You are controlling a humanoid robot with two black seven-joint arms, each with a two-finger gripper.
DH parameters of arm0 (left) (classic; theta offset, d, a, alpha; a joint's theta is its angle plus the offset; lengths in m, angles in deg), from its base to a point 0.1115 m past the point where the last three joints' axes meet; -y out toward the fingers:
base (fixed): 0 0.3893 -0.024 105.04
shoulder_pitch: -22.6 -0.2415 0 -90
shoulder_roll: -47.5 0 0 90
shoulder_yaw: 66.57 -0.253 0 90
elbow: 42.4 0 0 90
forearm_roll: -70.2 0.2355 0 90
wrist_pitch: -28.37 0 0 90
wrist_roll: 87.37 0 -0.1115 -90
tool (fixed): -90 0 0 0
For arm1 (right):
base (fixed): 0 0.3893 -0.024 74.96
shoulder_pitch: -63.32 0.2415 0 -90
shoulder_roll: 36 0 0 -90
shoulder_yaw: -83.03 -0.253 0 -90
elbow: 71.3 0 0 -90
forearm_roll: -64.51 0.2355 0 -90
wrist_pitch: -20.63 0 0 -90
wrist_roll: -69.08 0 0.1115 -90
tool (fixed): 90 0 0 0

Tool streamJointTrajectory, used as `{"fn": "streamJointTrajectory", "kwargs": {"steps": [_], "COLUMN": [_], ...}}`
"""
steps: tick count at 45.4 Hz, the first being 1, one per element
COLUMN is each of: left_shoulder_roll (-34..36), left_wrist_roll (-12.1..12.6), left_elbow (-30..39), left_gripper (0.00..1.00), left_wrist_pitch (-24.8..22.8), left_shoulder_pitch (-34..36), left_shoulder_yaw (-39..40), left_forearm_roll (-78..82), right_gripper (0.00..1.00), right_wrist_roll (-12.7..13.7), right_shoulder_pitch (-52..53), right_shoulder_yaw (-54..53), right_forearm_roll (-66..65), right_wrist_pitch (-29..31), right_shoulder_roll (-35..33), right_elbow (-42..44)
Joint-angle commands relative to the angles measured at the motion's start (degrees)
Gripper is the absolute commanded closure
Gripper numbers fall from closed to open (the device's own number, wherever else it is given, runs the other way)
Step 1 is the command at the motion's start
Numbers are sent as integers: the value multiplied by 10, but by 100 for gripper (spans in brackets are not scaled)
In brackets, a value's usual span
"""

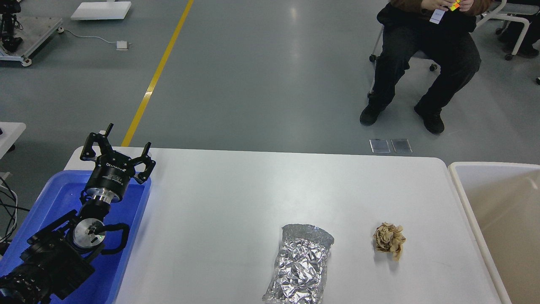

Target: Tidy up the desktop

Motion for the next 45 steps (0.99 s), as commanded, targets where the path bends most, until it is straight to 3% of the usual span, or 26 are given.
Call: {"fn": "streamJointTrajectory", "kwargs": {"steps": [1,11,25,45], "left_shoulder_roll": [0,0,0,0], "left_wrist_roll": [0,0,-1,-1], "left_elbow": [0,0,0,0], "left_gripper": [0,0,0,0], "left_wrist_pitch": [0,1,1,1], "left_shoulder_pitch": [0,0,0,0], "left_shoulder_yaw": [0,0,-1,-1], "left_forearm_roll": [0,0,-1,-1], "right_gripper": [0,0,0,0], "right_wrist_roll": [-1,-4,-6,-7], "right_shoulder_pitch": [36,56,57,81], "right_shoulder_yaw": [-120,-275,-304,-308], "right_forearm_roll": [2,6,94,95], "right_wrist_pitch": [62,152,258,262], "right_shoulder_roll": [-45,-46,25,162], "right_elbow": [-44,-111,-192,-184]}}
